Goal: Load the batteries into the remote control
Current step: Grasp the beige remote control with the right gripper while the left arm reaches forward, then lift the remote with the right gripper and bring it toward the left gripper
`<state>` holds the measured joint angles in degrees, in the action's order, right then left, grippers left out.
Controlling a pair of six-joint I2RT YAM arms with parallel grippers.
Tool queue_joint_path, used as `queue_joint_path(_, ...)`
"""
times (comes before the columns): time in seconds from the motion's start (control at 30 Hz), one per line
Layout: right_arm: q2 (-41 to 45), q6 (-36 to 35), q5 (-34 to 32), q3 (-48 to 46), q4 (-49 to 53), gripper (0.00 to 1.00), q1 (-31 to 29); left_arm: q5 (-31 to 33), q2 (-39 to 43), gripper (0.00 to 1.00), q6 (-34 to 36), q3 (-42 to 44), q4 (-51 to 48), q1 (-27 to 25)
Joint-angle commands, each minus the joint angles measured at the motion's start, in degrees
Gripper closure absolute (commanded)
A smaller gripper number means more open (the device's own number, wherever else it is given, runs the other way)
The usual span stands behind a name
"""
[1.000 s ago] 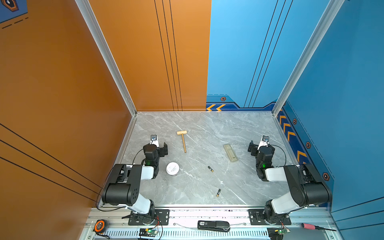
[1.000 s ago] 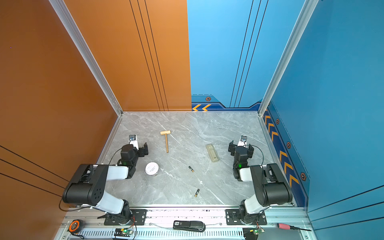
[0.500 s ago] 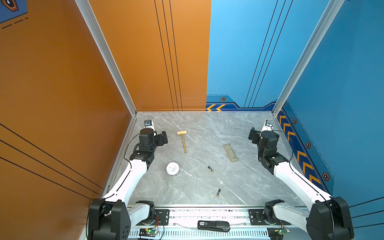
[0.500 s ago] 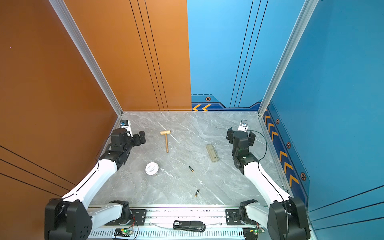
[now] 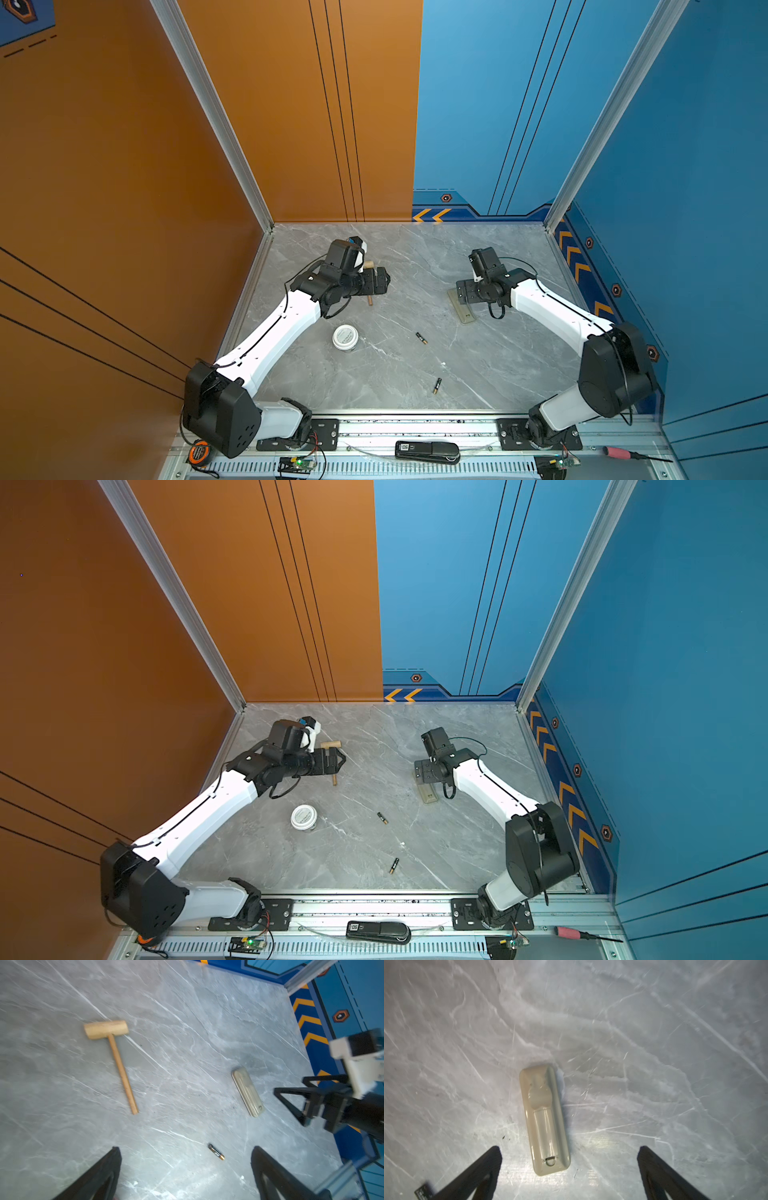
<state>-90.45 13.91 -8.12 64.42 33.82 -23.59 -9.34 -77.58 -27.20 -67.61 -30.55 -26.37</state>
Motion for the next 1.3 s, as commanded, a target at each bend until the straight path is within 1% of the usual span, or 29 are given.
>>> queue_joint_path(0.0,-2.92,0.62,3.97,1.97,6.84,0.0,-0.05,-5.39,-1.63,0.02,-3.07,-2.18,-3.95,-1.82)
queue_joint_path(0.13,-7.11,1.26,6.65,2.71,7.13,0.0,0.33,-7.32,-2.33,0.02,-2.88,-2.81,-3.96,-4.23)
queue_joint_path(0.2,-8.43,1.09,7.74,3.0,7.11,0.01,0.4,-8.04,-2.36,0.02,-2.79,-2.8,-3.93,-4.95)
queue_joint_path(0.33,-11.06,-0.1,8.04,3.4,7.11,0.05,0.3,-8.27,-2.12,0.02,-2.86,-2.36,-3.99,-5.7)
queue_joint_path(0.57,-13.45,-1.64,7.26,3.2,6.78,0.15,0.98,-9.0,-2.31,0.02,-2.4,-1.8,-3.93,-5.92)
queue_joint_path(0.73,-15.46,-2.58,7.15,3.43,6.17,0.26,1.27,-9.31,-2.48,0.02,-1.85,-1.79,-4.26,-6.06)
queue_joint_path(0.9,-16.01,-3.59,7.4,3.11,5.9,0.35,1.61,-9.6,-3.25,0.02,-1.76,-2.41,-4.48,-6.05)
queue_joint_path(0.97,-16.06,-3.99,7.59,2.82,5.75,0.4,1.54,-9.7,-3.7,0.02,-1.64,-2.85,-4.65,-6.08)
queue_joint_path(1.1,-15.52,-4.9,8.35,2.27,5.39,0.58,1.38,-9.86,-4.76,0.01,-1.64,-3.55,-5.03,-6.08)
queue_joint_path(1.17,-14.65,-5.41,9.96,1.68,4.8,0.67,1.35,-10.12,-5.41,0.01,-1.88,-3.96,-4.97,-6.07)
queue_joint_path(1.2,-13.97,-5.71,10.93,1.37,4.34,0.73,1.21,-10.23,-5.75,0.01,-1.81,-4.27,-5.01,-6.02)
queue_joint_path(1.27,-12.07,-5.81,11.8,0.86,3.6,0.82,0.72,-10.82,-6.16,0.01,-1.89,-5.04,-5.04,-5.84)
